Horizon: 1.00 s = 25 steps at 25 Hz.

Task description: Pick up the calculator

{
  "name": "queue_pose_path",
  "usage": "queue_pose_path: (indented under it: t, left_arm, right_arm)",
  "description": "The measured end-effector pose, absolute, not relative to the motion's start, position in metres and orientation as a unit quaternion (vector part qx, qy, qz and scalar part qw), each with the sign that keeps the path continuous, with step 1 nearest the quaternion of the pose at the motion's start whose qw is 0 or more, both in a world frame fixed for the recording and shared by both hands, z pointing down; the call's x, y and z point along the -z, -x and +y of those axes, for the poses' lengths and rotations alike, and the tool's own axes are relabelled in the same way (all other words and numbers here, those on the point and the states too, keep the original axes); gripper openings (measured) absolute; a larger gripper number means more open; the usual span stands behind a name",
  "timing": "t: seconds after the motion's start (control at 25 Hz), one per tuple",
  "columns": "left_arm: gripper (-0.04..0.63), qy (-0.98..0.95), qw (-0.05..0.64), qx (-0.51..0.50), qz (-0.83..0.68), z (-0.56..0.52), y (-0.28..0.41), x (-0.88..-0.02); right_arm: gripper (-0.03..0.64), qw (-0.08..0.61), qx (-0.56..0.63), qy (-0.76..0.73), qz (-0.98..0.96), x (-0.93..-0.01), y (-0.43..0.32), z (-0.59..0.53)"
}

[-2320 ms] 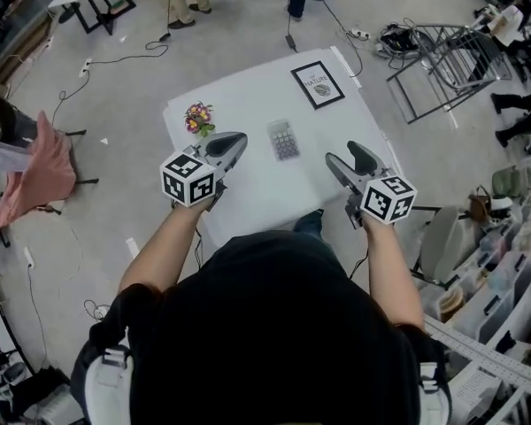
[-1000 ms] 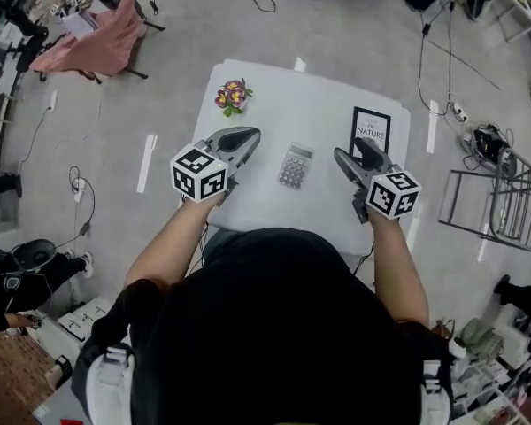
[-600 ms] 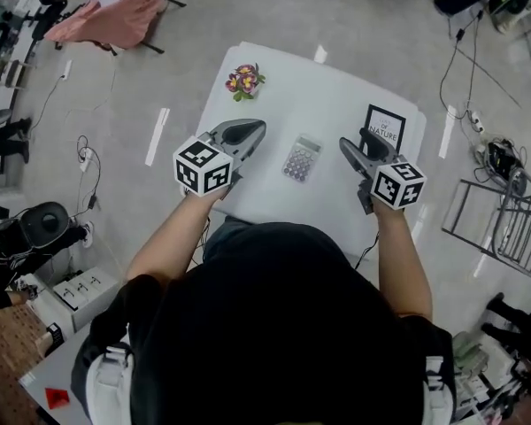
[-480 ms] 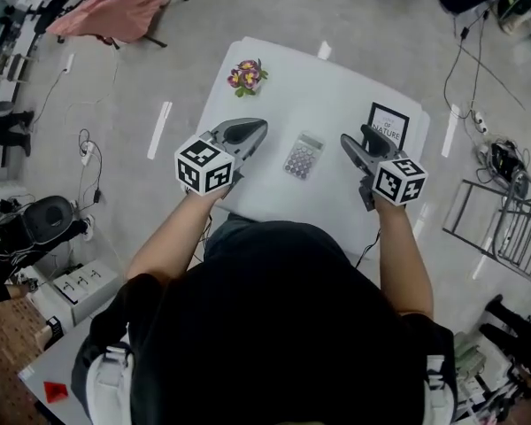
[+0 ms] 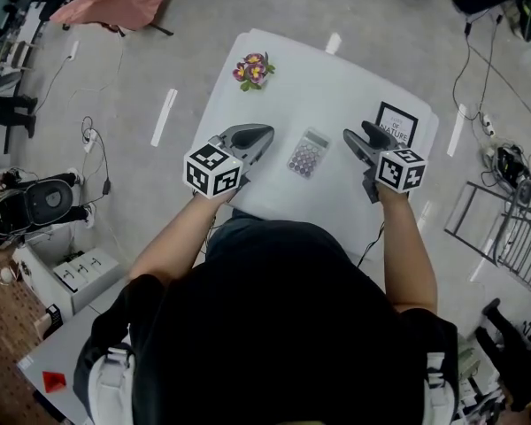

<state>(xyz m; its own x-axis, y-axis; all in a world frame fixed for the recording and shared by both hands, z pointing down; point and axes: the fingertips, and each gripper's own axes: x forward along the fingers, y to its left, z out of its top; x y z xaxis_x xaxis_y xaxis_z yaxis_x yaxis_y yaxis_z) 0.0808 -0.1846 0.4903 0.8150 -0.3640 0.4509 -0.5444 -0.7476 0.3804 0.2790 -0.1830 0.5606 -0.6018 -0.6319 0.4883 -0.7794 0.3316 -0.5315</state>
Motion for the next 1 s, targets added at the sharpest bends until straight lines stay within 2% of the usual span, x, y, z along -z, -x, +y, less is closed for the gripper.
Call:
queue_pose_path:
  t: [0.32, 1.0]
  left_arm:
    - [0.018, -0.911, 0.264, -0.217, -0.231, -0.169, -0.088, -0.542]
    - [0.018, -0.891, 0.331, -0.262, -0.166, -0.125, -0.109, -0.644]
  right_arm:
    - [0.287, 0.123, -0.412, -0.402, -0.808, -0.605, -0.27, -0.189]
    - [0.27, 0.188, -0.481, -0.331, -0.79, -0.71, -0.246, -0.185]
